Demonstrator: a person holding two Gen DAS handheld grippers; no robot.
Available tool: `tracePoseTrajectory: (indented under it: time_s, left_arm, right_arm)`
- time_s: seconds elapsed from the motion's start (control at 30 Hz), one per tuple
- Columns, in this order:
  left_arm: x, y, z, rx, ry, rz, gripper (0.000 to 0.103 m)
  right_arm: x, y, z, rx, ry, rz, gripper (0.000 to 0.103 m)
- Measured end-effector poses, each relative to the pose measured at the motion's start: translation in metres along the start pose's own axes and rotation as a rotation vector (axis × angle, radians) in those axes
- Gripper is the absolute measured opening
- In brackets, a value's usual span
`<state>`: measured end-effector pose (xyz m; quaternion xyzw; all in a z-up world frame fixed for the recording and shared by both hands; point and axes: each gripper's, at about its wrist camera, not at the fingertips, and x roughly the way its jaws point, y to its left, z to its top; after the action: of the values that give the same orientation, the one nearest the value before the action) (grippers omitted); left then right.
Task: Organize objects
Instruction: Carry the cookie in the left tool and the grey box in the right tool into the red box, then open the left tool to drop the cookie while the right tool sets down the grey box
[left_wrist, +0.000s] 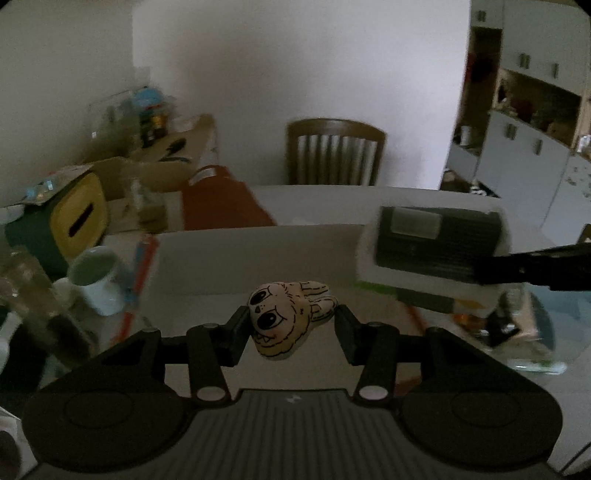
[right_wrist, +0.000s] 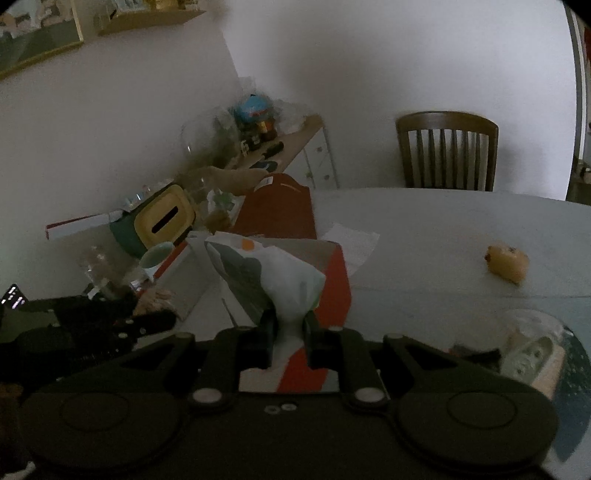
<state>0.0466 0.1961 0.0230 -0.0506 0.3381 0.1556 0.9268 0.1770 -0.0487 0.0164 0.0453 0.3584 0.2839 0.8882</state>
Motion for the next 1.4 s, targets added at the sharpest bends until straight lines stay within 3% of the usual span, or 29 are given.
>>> tracePoseTrajectory:
  time_s: [0.23,0.43,1.03,1.2,1.27,1.33,1.4]
  left_arm:
    - [0.036,0.040,0.010,-0.014,0.046,0.048,0.048]
    - [0.075,0.045,0.013,0.020,0.110,0.087,0.048]
    - [0.162,0.047,0.011,0.071,0.420,0.133,0.051]
    - [0.167,0.050,0.010,0.040,0.455,0.113,0.054]
    - [0.168,0.052,0.010,0.025,0.463,0.113,0.061]
    - [0.165,0.053,0.009,0.012,0.451,0.108,0.065]
    - [0.163,0.053,0.010,0.010,0.439,0.106,0.066]
  right_arm:
    - [0.048,0.024,0.007,-0.067,0.053,-0.054,0.015]
    - [0.085,0.039,0.006,-0.124,0.112,-0.099,0.015]
    - [0.148,0.063,-0.009,-0.253,0.252,-0.189,0.016]
    - [0.153,0.067,-0.012,-0.280,0.269,-0.188,0.022]
    - [0.154,0.067,-0.012,-0.281,0.276,-0.188,0.022]
    - [0.155,0.066,-0.013,-0.277,0.280,-0.185,0.026]
    - [0.153,0.066,-0.012,-0.277,0.275,-0.173,0.036]
